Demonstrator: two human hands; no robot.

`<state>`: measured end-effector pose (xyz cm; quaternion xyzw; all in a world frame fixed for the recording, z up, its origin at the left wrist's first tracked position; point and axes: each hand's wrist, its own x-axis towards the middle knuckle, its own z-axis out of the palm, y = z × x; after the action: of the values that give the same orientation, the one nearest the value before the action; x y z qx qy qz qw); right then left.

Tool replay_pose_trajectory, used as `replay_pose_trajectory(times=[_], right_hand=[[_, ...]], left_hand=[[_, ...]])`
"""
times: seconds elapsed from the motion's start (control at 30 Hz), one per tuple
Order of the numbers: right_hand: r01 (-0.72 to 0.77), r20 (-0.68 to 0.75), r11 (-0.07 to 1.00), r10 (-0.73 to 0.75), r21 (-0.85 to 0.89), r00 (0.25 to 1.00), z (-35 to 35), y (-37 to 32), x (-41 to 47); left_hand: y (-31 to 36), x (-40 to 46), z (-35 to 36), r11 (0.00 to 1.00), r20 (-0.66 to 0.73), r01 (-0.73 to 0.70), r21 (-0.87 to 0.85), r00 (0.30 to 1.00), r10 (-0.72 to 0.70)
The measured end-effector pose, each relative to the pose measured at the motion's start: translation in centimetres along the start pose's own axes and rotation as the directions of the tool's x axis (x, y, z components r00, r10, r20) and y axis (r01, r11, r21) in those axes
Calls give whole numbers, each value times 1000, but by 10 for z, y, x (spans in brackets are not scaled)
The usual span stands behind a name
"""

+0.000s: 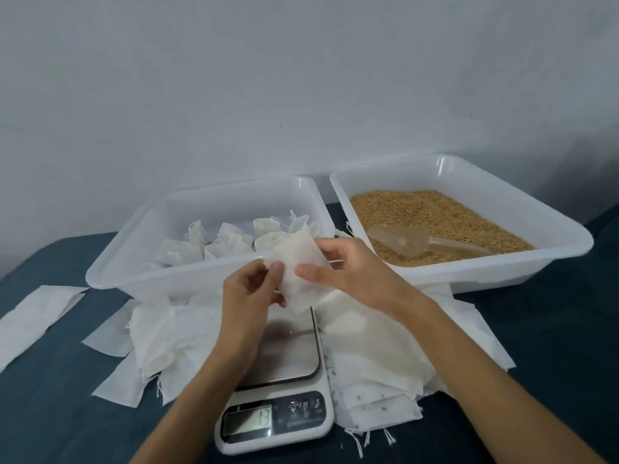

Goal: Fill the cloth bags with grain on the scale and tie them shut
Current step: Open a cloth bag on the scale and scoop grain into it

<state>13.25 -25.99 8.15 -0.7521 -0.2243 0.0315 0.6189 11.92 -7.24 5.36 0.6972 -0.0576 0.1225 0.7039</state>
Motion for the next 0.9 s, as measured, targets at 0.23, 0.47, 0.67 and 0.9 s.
replay_pose_trajectory(times=[0.23, 0.47, 0.67, 0.9], right_hand=[[-131, -7, 976, 134, 176, 991, 9, 9, 2], [-39, -196, 990, 65, 136, 978, 9, 3, 3], [-46, -153, 991, 65, 129, 986, 22, 3, 2], [100, -159, 986, -79, 130, 984, 21, 0, 0]], left_hand=[[-9, 10, -19, 968, -60, 117, -223, 989, -133], [-5, 0, -14, 927, -125, -206, 314, 959, 255], [-1, -9, -7, 966, 249, -204, 157, 955, 161], [-1, -3, -12, 993, 188, -121, 13, 975, 117]])
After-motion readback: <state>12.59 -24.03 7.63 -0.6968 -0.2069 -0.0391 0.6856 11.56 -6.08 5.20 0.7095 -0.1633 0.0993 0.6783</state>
